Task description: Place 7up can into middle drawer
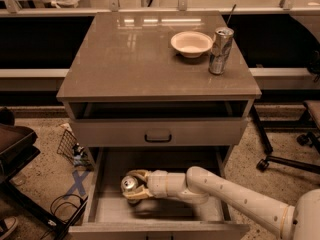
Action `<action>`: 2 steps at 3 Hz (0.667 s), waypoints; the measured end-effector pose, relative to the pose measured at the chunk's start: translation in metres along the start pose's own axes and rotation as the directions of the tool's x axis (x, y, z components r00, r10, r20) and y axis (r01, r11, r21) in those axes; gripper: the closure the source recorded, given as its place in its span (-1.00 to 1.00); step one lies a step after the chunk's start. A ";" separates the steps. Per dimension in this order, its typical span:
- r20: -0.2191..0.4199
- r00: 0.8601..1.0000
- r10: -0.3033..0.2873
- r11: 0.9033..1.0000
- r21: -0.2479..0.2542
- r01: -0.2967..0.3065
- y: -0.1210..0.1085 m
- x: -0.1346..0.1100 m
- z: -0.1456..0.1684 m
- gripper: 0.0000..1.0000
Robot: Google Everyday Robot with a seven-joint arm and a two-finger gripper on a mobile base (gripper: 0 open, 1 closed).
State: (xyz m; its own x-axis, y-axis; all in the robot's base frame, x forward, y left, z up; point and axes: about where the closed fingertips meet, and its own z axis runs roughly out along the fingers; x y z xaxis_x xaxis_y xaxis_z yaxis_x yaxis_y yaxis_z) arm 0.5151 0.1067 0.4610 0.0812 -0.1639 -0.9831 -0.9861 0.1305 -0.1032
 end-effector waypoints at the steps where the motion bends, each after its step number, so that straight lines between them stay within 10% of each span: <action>1: 0.002 1.000 0.000 1.000 -0.003 0.000 0.001 -0.001 0.002 -0.37; 2: 0.005 1.000 0.000 1.000 -0.009 0.000 0.003 -0.002 0.005 -1.00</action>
Offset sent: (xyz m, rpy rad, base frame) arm -0.0008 0.0019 0.0003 0.0015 0.0004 0.0033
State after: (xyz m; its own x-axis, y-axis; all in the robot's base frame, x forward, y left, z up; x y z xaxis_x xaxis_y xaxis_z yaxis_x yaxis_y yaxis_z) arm 0.5129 0.1119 0.4618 0.0815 -0.1591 -0.9839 -0.9873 0.1220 -0.1015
